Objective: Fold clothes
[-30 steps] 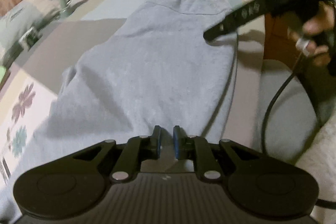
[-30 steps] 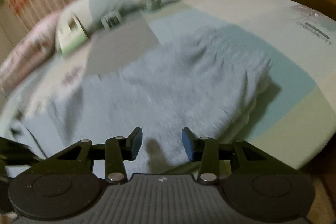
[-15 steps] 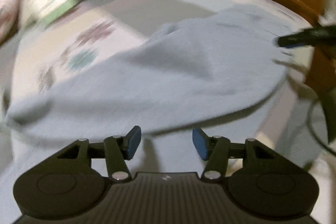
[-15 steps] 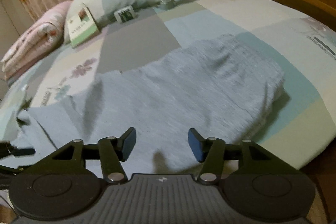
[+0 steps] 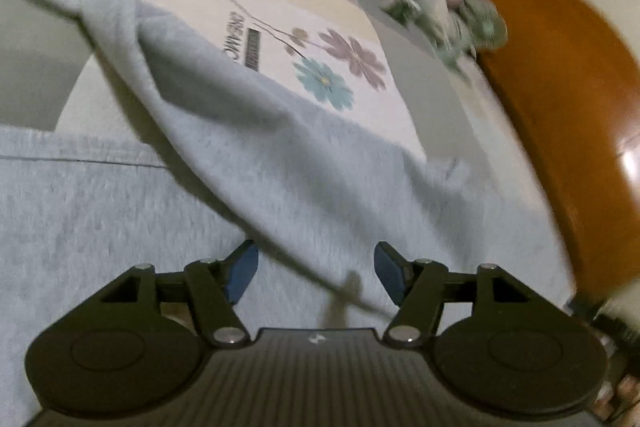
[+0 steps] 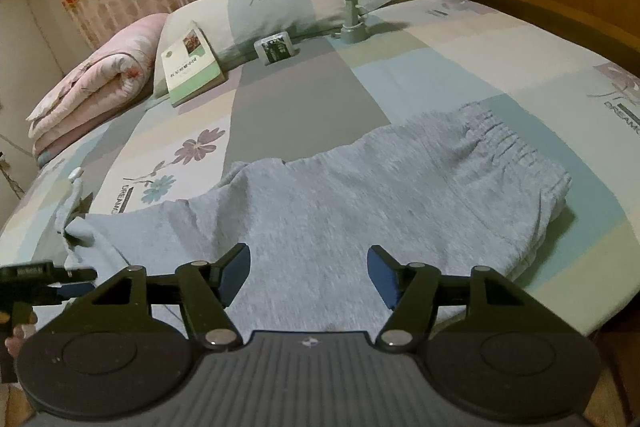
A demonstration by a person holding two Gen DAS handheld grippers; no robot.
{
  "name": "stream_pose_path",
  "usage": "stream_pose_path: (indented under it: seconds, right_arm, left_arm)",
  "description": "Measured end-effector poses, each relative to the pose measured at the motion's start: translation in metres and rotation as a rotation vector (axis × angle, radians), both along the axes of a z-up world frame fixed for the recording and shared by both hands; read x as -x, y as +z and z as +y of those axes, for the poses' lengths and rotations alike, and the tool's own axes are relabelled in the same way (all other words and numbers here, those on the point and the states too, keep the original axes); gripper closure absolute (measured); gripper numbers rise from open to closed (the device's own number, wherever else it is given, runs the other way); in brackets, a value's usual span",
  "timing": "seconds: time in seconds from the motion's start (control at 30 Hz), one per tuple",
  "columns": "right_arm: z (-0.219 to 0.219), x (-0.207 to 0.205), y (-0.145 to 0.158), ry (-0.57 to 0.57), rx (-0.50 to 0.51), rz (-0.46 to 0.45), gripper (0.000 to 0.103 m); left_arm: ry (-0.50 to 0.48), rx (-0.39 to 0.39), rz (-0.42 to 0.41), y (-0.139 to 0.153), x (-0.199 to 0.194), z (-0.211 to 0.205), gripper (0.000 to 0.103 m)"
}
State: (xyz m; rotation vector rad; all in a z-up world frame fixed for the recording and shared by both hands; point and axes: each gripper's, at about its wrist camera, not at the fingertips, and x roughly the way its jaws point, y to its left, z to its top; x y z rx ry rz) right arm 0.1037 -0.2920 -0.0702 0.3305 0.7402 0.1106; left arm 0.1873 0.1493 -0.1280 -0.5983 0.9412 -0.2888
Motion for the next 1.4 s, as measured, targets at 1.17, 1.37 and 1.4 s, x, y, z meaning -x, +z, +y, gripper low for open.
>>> stream_pose_path:
  seconds: [1.17, 1.37, 1.4]
  right_arm:
    - [0.003, 0.006, -0.009, -0.002, -0.014, 0.011, 0.033]
    - [0.001, 0.008, -0.011, 0.008, -0.032, 0.011, 0.033]
    - [0.001, 0.008, -0.012, 0.011, -0.037, 0.011, 0.033]
  left_arm:
    - [0.232, -0.076, -0.082, 0.009, -0.055, -0.004, 0.088]
    - [0.217, -0.177, -0.139, 0.044, -0.021, -0.014, 0.091]
    - [0.215, -0.192, -0.146, 0.049, -0.015, -0.015, 0.091]
